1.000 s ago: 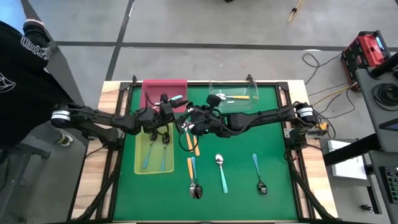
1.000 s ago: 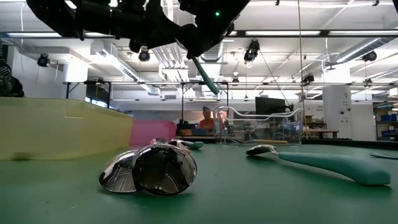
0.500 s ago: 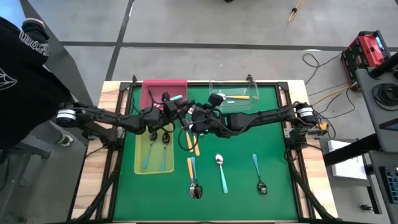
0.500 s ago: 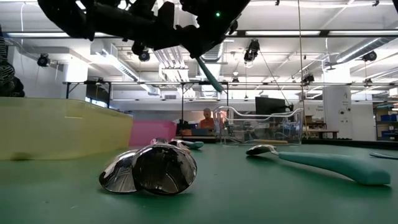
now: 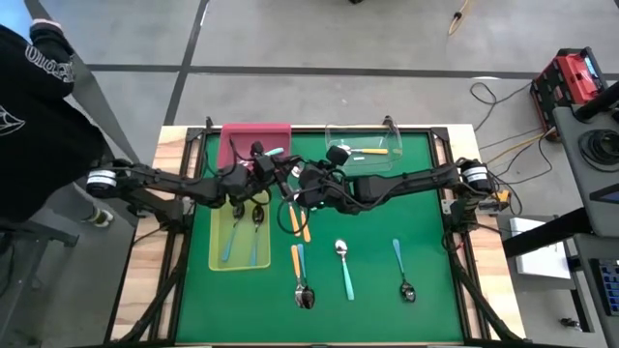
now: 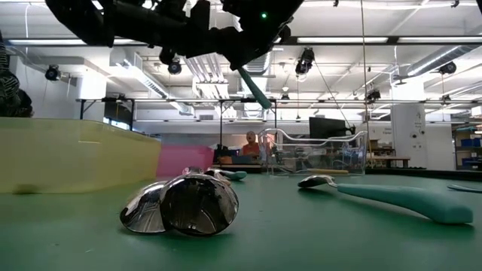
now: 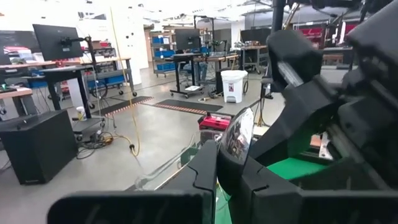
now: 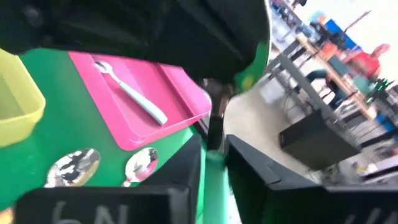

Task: Sort silverware by color (type)
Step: Put the light blue spoon into the red bin

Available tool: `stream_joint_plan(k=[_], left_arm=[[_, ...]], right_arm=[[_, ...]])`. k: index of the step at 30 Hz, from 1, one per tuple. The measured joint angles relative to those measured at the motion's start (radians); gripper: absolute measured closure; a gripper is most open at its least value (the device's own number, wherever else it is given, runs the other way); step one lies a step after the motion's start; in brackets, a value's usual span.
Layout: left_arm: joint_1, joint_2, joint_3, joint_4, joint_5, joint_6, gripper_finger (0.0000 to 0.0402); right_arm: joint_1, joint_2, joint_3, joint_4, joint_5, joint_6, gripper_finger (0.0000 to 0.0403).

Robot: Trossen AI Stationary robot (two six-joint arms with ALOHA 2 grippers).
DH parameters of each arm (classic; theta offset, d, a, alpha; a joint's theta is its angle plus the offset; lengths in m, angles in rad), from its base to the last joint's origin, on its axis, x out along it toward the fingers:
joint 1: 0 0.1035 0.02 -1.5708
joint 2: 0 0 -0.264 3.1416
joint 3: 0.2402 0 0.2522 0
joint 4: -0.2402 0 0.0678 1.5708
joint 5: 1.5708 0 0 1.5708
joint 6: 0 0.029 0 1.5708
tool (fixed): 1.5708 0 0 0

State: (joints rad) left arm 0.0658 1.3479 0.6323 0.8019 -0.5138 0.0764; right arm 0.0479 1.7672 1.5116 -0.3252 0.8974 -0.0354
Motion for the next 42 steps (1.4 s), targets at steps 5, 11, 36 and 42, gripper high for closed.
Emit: stream_joint_plan(k=[5,11,36,42], left_arm=[[0.006,-0.044,0.020,-0.064,-0.026,0.054,0.0401],[0.064,-0.122,0.060,-0.189,-0.109,0.133,0.0401],[0.574,-0.256,0.041,-0.767,0.079,-0.138,0.0401],[0.626,-0.237,0.017,-0.757,0.113,-0.195,0.0401]], right_arm=[[-0.006,-0.007,0.000,0.001,-0.007,0.020,0.0282],[-0.017,-0.025,0.006,0.011,-0.012,-0.029,0.0258],[-0.439,-0.043,0.051,0.017,-0.356,-0.179,0.0250],[-0.444,-0.043,0.051,0.018,-0.359,-0.158,0.0252]])
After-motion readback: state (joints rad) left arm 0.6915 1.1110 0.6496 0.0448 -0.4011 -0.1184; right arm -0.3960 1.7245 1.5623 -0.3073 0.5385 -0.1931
